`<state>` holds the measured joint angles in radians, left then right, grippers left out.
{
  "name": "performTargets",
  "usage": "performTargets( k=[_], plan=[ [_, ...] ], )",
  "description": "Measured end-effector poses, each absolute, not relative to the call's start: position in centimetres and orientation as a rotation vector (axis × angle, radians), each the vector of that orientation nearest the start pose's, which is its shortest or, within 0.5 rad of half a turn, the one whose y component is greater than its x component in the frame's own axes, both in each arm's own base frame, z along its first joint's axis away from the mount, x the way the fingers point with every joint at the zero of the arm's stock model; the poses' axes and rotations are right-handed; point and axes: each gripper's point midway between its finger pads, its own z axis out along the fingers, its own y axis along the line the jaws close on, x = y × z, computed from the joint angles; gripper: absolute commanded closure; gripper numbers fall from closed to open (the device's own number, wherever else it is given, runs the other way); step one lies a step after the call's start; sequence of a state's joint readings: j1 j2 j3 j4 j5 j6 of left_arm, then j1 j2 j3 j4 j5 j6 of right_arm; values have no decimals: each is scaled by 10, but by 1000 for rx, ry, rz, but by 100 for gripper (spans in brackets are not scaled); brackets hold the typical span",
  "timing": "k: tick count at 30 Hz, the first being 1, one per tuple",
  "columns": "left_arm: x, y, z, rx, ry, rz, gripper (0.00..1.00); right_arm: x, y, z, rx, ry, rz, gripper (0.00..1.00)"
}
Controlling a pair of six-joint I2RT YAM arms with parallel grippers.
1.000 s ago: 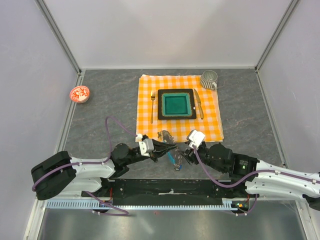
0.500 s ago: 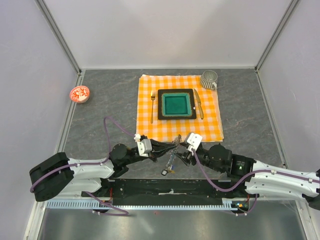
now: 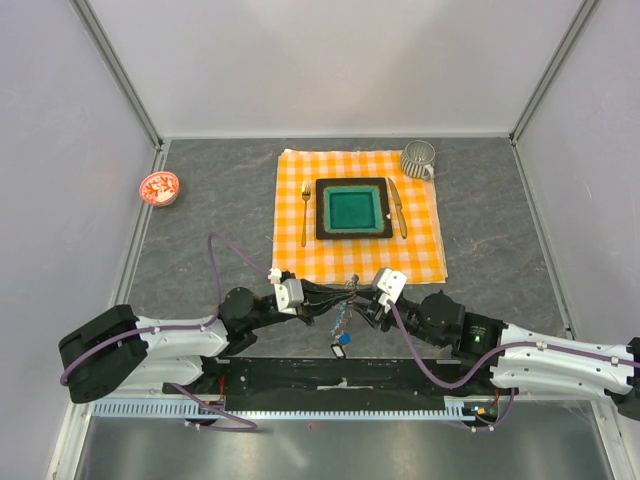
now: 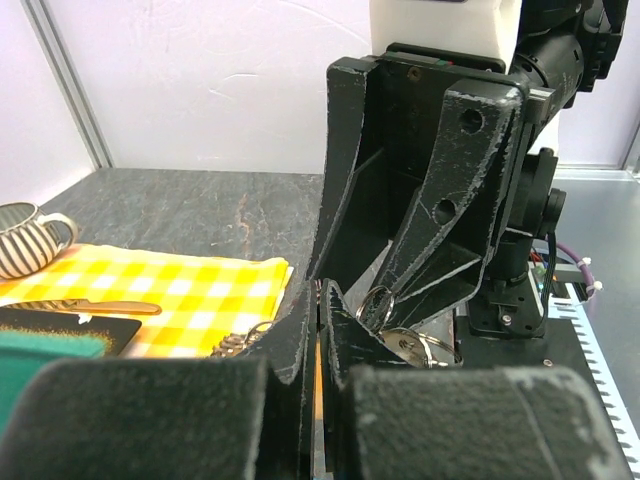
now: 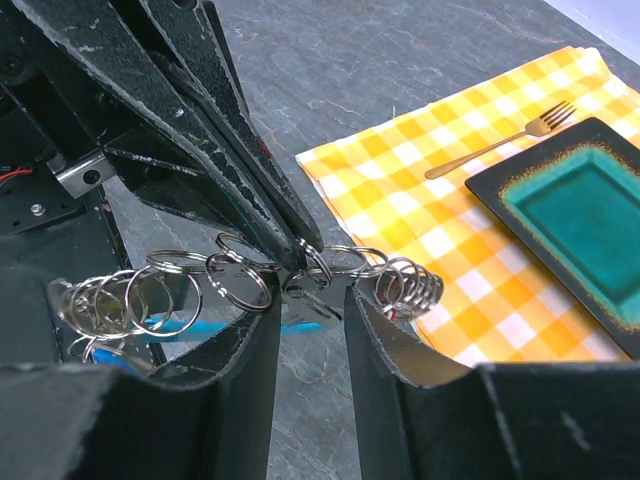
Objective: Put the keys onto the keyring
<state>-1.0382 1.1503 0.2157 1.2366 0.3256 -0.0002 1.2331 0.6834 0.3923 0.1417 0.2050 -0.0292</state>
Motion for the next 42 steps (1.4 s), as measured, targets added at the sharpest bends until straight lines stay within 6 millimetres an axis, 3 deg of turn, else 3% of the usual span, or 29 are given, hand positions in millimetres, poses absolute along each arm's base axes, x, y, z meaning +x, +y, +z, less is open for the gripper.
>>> performTargets(
  k=[5,10,25,27,31,36,42],
  plan=[
    [127,-328,225,922,1011,-1100,98,138,274,190,-896,1507,705,85],
    [127,-328,225,918,1011,-1101,98,138,275,190,-890,1495,714,99],
    [123,-329,227,920,1005,-1131,98,126,288,190,-997,1448,769,100],
    [123,-329,227,920,1005,-1132,98,124,290,190,-1017,1450,776,95],
    [123,-329,228,916,1002,-1130,98,125,288,191,-1008,1482,763,77],
    [121,-321,233,896,986,-1123,98,134,273,190,-918,1577,711,64],
    [114,-301,268,842,895,-1106,98,147,251,188,-785,1677,632,50]
  ],
)
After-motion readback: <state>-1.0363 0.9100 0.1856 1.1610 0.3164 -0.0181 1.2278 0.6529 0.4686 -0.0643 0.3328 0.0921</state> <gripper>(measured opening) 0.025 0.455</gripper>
